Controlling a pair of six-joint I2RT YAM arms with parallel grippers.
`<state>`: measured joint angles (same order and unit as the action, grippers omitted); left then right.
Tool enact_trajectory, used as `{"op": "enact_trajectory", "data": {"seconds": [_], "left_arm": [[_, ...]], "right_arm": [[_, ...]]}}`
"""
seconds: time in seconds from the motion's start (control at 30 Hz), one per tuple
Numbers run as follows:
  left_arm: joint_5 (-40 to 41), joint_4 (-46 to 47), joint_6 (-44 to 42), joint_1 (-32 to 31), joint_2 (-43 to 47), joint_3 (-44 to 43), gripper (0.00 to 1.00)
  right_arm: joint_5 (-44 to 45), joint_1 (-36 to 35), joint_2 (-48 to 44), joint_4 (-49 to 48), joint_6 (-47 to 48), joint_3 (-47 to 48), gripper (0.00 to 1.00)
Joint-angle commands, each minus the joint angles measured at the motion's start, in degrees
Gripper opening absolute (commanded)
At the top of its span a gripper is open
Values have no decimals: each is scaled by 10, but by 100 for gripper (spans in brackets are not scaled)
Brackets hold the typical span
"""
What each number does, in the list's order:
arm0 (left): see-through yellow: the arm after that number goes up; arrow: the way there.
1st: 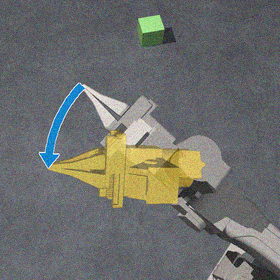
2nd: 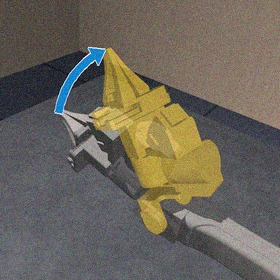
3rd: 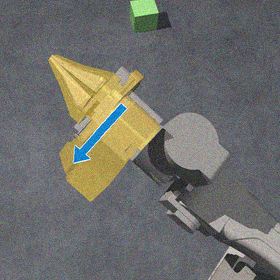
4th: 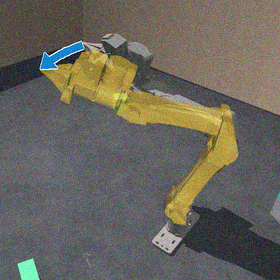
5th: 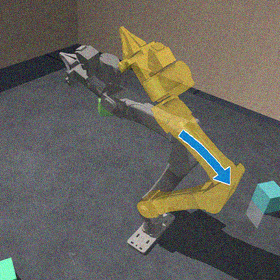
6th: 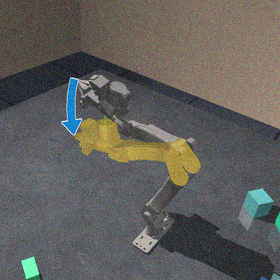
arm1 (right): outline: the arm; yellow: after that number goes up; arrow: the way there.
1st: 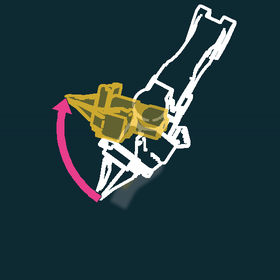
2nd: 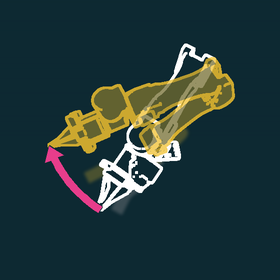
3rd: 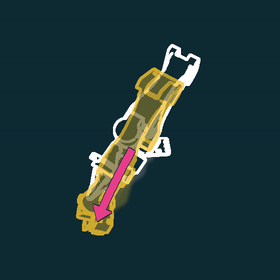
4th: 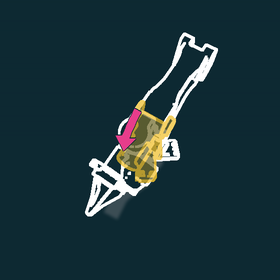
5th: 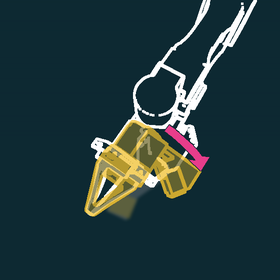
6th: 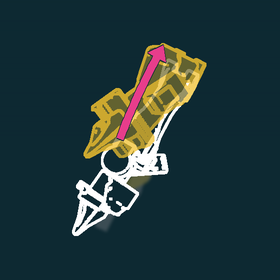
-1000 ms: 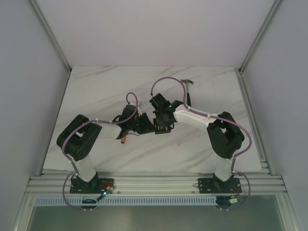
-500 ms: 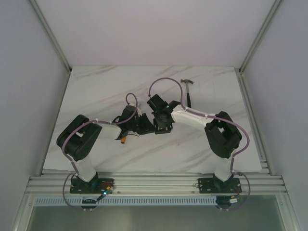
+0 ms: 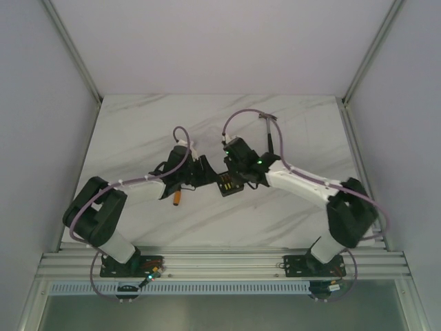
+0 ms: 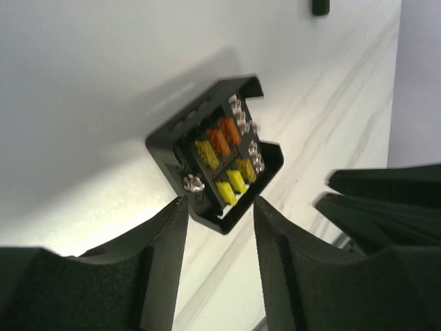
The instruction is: Snap on the fuse box
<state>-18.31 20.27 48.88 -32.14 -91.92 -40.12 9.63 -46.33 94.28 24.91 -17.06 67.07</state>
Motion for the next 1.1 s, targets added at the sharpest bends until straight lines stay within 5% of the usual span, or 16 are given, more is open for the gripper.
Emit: {"op": "enact_trajectory", "data": {"seconds": [0.0, 0.3, 0.43, 0.77, 1.07], "left_arm": [[67, -94, -60, 20, 30, -49, 55], [74, -58, -36, 110, -32, -132, 63], [70, -31, -21, 139, -87, -182, 64], [20, 155, 111, 173, -214, -188, 60], [26, 225, 169, 170, -279, -197, 56]], "right_arm": [[30, 21, -86, -62, -3, -50, 34], [-11, 95, -181, -198, -19, -195, 73], [-23, 112, -184, -221, -16, -223, 82], [-59, 140, -175, -275, -5, -262, 88], [-76, 150, -156, -288, -5, -267, 90]]}}
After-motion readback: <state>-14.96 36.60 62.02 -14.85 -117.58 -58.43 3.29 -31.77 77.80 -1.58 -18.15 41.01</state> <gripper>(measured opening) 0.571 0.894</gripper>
